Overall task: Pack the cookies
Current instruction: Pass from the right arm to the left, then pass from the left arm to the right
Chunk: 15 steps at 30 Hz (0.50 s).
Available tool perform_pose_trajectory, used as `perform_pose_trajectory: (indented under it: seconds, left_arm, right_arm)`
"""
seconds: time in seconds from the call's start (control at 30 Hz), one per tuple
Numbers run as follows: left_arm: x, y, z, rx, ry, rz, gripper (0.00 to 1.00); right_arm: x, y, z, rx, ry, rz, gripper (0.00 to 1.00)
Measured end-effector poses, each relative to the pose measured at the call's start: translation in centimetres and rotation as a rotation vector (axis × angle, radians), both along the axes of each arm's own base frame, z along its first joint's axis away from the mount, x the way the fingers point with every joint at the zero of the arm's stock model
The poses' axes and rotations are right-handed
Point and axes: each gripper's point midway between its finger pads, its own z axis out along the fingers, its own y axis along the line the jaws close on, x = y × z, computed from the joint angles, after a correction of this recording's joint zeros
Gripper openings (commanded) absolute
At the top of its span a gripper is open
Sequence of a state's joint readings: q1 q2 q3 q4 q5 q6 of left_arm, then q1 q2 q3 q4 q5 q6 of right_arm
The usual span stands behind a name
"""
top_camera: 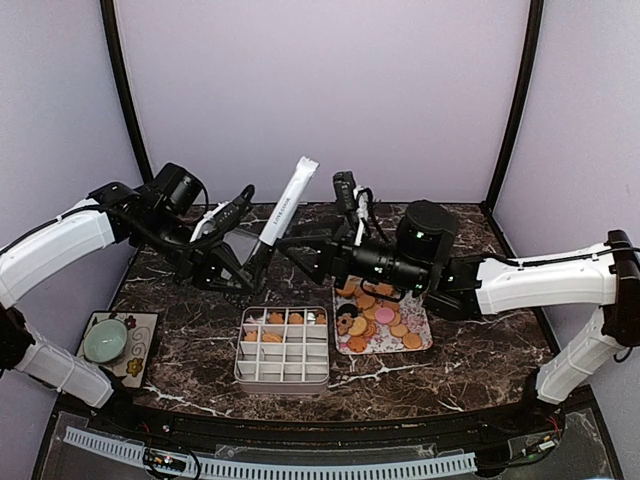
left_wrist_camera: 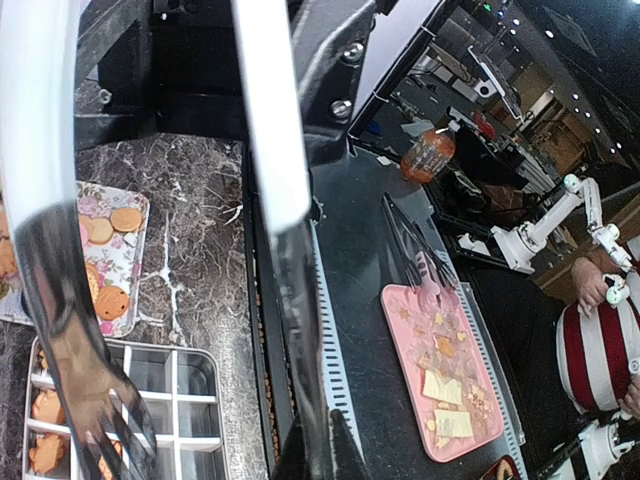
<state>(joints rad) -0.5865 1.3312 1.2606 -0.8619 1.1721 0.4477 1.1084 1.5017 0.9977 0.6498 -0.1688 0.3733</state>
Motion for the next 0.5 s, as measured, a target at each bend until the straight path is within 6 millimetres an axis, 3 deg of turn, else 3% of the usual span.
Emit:
perform_pose_trajectory:
  seconds: [0.07,0.13,0.27,0.5]
  left_arm:
    - [0.3,0.1,0.0,0.003,0.002,0.012,0.00]
    - [0.5,0.3,-0.1,0.005,0.003,0.019,0.00]
    - [0.5,0.3,-0.3,0.010,0.005,0.021,0.00]
    - [0.7,0.3,-0.7,0.022,-0.022,0.027,0.00]
  right_arm:
    - [0.9,-1.1,-0.8,0.000,0.044,0.035,0.99]
    - [1.8,-2.1,-1.1,-0.001,0.074,0.050,1.00]
    - [1.8,-2.3,-0.4,-0.003,0.085,0.101,1.00]
    - [0.8,-0.5,3.2,0.043,0.059,0.217,0.87]
